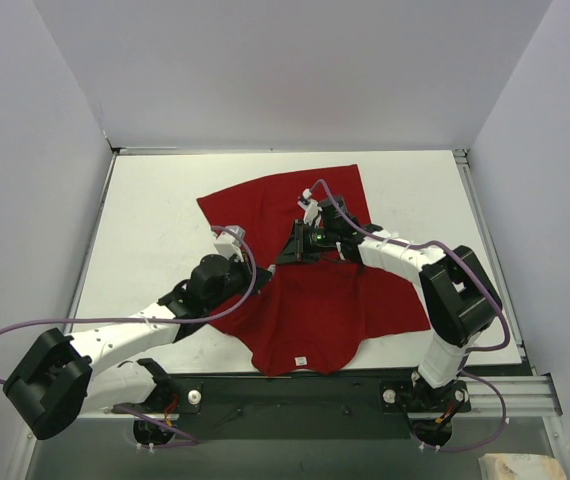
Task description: Pin the brooch onto the clothing
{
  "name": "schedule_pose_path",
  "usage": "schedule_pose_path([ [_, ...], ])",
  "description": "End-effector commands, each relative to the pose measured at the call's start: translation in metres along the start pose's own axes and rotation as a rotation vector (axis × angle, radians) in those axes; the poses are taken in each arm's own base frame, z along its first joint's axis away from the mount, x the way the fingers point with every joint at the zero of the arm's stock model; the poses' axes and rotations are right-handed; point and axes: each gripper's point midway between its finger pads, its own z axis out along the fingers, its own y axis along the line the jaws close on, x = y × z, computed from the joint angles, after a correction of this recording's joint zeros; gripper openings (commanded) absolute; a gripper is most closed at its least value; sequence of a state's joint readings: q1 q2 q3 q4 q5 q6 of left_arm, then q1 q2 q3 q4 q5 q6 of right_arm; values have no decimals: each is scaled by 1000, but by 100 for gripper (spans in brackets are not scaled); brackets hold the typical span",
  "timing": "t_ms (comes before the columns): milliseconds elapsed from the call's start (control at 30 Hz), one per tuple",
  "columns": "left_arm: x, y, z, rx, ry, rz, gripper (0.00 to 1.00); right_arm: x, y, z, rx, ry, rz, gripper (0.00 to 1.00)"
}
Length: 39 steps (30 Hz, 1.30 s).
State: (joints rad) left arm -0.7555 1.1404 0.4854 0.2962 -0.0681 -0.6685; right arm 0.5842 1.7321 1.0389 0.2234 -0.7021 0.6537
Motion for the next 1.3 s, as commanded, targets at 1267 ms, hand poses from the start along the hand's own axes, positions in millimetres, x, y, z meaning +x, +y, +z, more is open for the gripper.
schedule_pose_path([
  [1267,-80,-61,-40,360,-354,-105,0,2,22,-9,33,-6,-147,0],
])
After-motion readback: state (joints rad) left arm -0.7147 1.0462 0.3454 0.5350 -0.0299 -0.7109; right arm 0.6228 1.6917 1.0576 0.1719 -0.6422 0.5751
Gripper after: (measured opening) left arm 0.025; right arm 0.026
